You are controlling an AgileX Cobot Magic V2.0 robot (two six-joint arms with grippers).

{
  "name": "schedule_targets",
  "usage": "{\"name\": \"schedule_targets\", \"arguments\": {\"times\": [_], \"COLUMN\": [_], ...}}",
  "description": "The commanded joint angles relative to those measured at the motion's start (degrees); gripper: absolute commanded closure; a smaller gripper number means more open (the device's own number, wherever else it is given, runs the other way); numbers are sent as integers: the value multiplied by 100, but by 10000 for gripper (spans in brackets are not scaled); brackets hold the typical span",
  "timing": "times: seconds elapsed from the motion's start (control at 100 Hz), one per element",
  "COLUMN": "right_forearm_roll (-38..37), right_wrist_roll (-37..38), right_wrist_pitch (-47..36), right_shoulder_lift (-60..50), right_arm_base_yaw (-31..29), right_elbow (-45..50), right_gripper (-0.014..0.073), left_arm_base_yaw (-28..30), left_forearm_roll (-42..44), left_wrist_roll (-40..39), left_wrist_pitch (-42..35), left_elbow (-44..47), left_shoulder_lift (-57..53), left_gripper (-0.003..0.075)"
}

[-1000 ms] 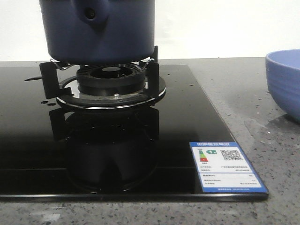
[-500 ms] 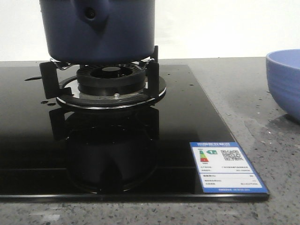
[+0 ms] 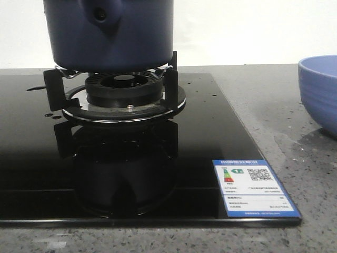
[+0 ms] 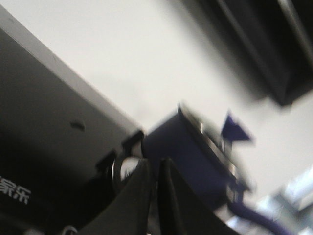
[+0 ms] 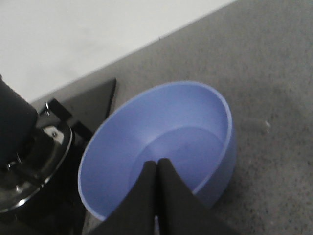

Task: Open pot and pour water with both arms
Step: 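Grasp the blue lid knob with the left gripper and lift the lid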

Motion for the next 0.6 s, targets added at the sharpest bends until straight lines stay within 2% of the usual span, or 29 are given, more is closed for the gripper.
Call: {"name": "schedule_targets", "arguments": {"times": [0.0, 0.17, 0.28, 0.38, 0.45, 0.53, 0.59], "right_forearm_roll": [-46, 50, 627, 1459, 2193, 2943, 3217], "right_wrist_roll": [-79, -311, -1046, -2051, -3038, -4195, -5020], "right_wrist_pitch": [493, 1779, 2510, 2886, 2974, 2988, 2962], "right_shoulder_lift": [648, 1654, 2149, 2443, 2562, 2590, 2590], "right_arm_base_yaw": [2, 133, 258, 282, 282, 282, 282], "right_elbow": [-581, -1400, -1908, -2252, -2418, -2519, -2584], "right_gripper": [657, 657, 657, 657, 657, 657, 657], "left_arm_base_yaw": [-145, -432, -598, -623, -623, -623, -623], "left_forearm_roll": [236, -72, -1278, -2631, -3109, -3166, -3100], "left_wrist_roll": [850, 2229, 3972, 5523, 6162, 6448, 6500], "left_wrist_pitch": [581, 1811, 3049, 4217, 4719, 4906, 4906], "left_elbow": [-612, -1539, -2071, -2451, -2688, -2975, -3186], "left_shoulder_lift": [593, 1850, 2570, 3246, 3670, 4059, 4356], "left_gripper": [740, 738, 724, 724, 724, 727, 727]}}
